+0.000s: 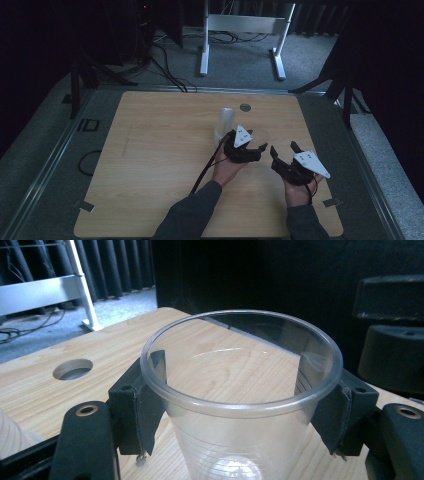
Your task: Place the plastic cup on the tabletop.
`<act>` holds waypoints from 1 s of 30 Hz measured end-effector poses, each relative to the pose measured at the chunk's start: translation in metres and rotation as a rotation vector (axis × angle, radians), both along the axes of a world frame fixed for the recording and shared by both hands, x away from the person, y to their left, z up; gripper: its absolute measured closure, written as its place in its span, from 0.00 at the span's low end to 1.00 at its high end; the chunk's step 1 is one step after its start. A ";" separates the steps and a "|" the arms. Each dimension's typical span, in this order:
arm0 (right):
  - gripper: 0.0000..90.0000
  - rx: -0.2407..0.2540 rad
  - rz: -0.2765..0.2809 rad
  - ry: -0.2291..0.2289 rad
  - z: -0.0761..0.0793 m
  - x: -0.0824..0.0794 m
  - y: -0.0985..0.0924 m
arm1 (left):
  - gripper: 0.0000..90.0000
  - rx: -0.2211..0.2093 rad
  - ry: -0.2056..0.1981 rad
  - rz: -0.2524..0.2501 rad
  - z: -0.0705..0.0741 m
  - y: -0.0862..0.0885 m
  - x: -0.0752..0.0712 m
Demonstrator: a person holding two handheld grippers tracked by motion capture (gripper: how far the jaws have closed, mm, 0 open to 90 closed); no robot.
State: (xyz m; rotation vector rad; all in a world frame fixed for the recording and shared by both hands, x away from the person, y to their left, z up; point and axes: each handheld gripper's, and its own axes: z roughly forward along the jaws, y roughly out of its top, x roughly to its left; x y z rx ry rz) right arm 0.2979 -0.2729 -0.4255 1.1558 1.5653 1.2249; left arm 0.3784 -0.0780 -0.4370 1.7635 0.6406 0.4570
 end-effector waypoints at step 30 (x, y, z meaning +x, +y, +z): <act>0.30 0.004 -0.003 -0.006 0.001 -0.001 -0.001 | 0.33 0.017 0.024 0.028 -0.028 0.000 0.000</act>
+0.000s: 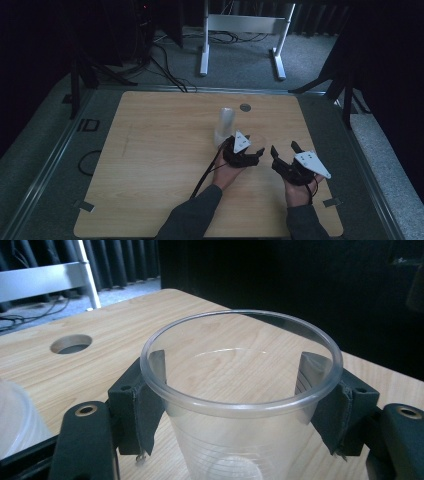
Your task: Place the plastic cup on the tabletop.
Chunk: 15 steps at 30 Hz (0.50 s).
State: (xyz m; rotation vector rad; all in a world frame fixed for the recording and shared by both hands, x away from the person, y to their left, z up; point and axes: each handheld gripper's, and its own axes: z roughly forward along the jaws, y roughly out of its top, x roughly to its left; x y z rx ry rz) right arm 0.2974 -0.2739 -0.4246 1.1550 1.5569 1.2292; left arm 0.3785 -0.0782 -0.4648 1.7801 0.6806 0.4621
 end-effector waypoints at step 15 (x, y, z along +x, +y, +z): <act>0.30 0.002 0.002 0.001 -0.001 0.000 0.001 | 0.32 0.007 -0.003 0.030 -0.008 0.002 0.001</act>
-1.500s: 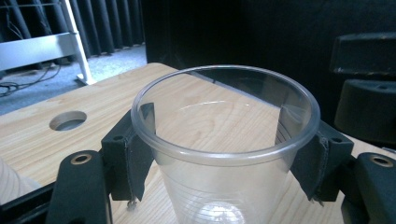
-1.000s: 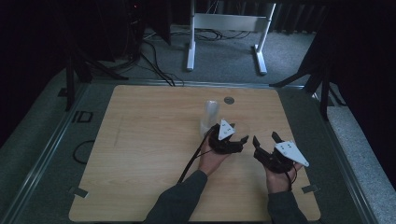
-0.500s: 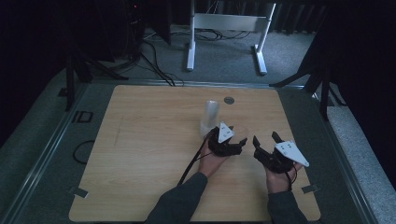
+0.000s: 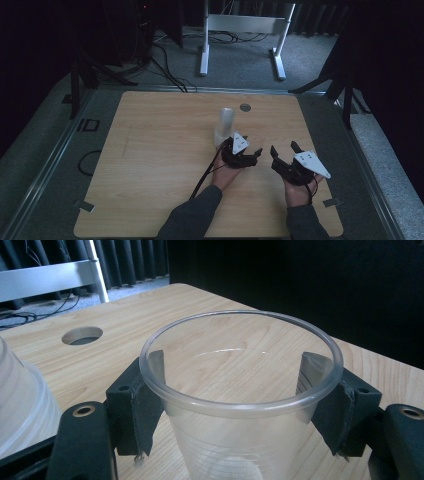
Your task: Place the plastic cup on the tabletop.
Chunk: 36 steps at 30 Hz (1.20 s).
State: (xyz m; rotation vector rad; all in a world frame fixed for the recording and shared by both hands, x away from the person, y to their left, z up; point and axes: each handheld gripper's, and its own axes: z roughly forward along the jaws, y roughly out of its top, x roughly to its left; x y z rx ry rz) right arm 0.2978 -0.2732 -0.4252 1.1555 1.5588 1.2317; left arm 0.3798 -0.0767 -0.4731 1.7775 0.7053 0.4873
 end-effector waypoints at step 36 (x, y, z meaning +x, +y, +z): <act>0.30 -0.003 0.003 0.000 -0.001 0.000 0.001 | 0.31 0.037 0.029 0.009 -0.016 0.003 0.002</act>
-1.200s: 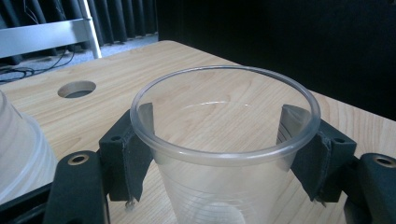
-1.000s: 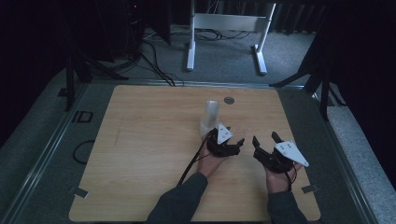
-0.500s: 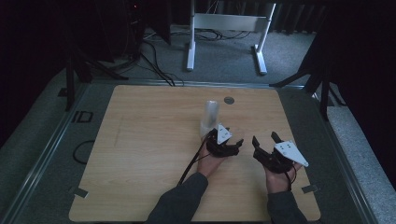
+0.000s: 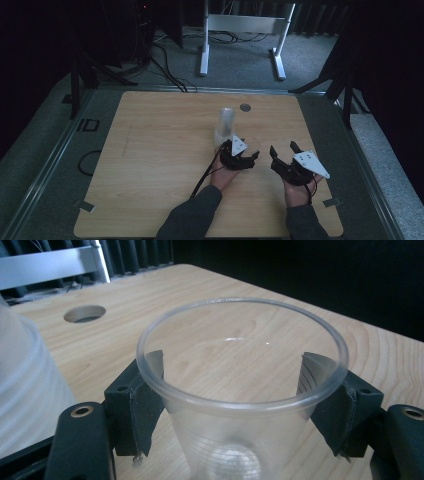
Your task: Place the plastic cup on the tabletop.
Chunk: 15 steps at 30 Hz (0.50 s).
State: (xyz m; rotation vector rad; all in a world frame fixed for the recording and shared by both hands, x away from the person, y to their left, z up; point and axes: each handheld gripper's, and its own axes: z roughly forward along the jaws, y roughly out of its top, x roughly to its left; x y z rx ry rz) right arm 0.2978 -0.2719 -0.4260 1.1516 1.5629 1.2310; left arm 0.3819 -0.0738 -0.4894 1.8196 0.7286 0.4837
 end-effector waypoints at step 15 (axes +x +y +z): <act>0.30 -0.001 0.000 0.000 0.000 0.000 0.000 | 0.13 0.063 0.079 -0.022 -0.002 0.005 -0.002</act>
